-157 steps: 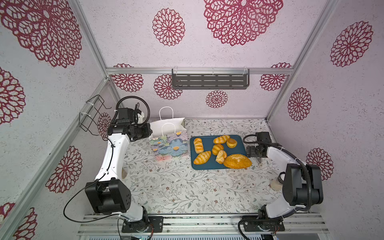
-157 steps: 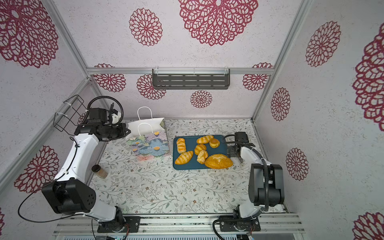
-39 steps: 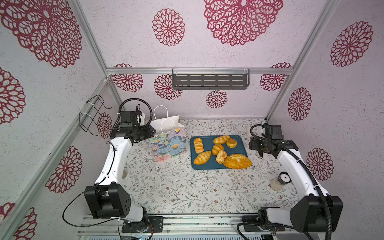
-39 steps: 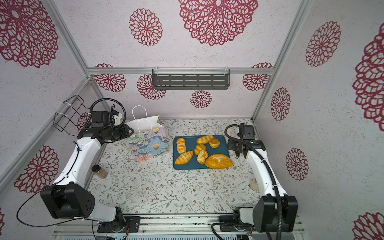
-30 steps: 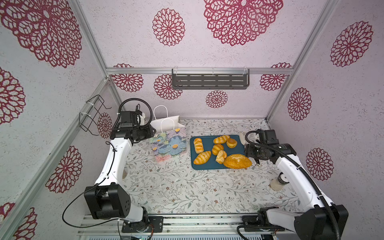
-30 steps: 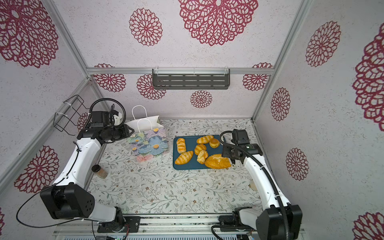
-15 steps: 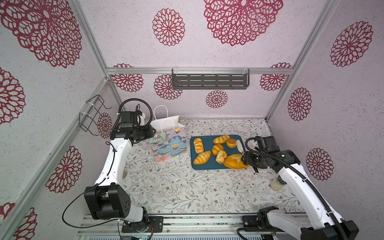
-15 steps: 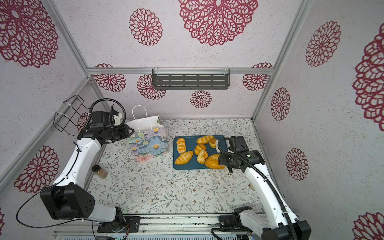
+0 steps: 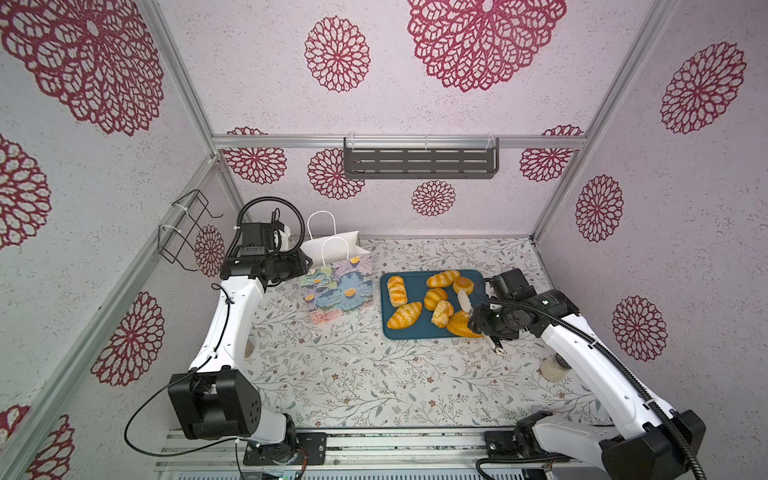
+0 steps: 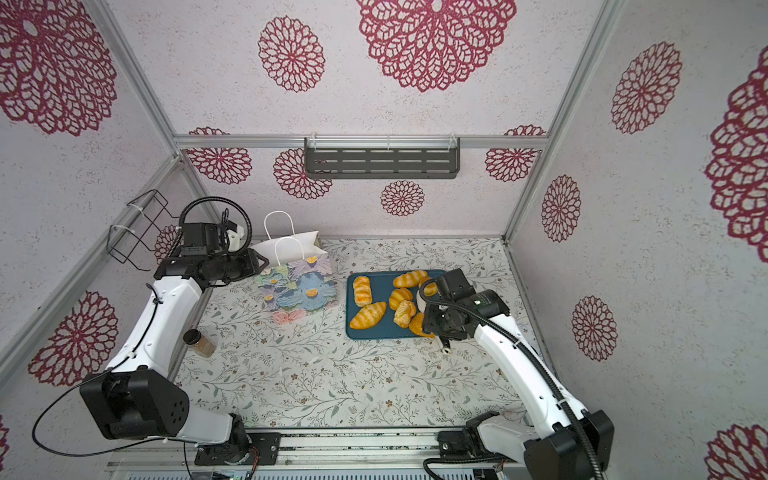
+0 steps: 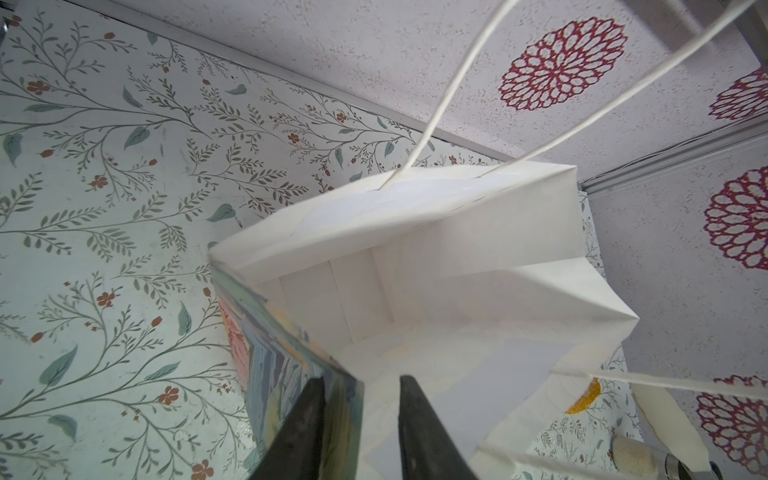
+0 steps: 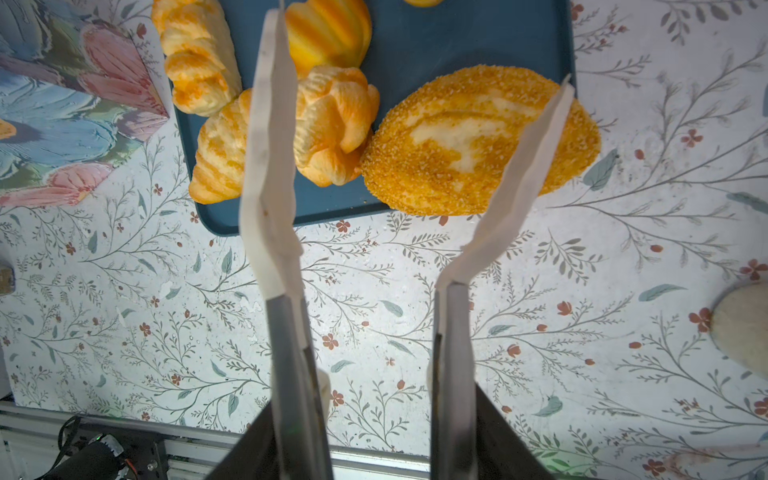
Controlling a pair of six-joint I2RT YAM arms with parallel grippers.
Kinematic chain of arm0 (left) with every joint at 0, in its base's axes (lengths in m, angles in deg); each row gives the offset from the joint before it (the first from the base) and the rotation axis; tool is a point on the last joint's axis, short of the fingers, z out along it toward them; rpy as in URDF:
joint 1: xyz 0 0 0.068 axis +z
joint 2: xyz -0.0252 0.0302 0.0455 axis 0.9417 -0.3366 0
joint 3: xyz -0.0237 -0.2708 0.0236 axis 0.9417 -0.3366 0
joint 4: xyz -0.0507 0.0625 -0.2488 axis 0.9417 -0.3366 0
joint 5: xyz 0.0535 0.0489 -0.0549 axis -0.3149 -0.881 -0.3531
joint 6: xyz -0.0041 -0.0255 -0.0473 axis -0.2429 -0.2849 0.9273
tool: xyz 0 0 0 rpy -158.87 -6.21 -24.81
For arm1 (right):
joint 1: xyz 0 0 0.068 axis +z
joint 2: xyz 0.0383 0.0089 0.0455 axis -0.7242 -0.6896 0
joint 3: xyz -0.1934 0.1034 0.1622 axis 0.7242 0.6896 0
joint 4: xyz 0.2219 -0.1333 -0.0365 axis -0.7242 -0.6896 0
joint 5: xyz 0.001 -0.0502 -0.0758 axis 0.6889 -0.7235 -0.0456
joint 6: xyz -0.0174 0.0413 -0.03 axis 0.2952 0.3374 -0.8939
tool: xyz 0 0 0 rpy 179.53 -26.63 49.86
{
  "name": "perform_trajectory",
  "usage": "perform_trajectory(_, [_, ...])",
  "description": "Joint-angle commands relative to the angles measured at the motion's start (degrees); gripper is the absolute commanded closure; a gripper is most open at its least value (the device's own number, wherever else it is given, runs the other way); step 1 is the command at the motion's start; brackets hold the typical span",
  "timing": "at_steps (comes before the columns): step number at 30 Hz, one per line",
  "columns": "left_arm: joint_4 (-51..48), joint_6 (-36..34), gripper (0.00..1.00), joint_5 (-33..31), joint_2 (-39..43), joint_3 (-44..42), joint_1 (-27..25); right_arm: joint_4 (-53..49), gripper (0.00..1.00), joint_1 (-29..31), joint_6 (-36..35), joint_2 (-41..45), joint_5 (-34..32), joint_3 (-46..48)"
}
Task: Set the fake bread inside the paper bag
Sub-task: 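Lower the tongs toward the bread rolls beside the sugar-crusted loaf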
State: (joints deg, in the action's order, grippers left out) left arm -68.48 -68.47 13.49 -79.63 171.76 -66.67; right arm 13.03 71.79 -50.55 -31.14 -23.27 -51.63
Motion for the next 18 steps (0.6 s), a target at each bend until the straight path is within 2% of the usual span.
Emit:
perform_trajectory(1, [1.25, -0.13, 0.66, -0.02, 1.34, -0.47, -0.41, 0.75, 0.45, 2.51, 3.59, -1.38, -1.62, -3.14])
perform_trajectory(10, [1.25, 0.13, 0.66, -0.07, 0.86, -0.47, -0.58, 2.48, 0.46, 7.87, 6.03, -7.43, -3.39, -5.66])
perform_trajectory(18, [0.93, 0.22, 0.66, -0.36, 0.71, -0.30, -0.76, 4.87, 0.46, 9.24, 6.39, -10.37, -2.57, -5.58])
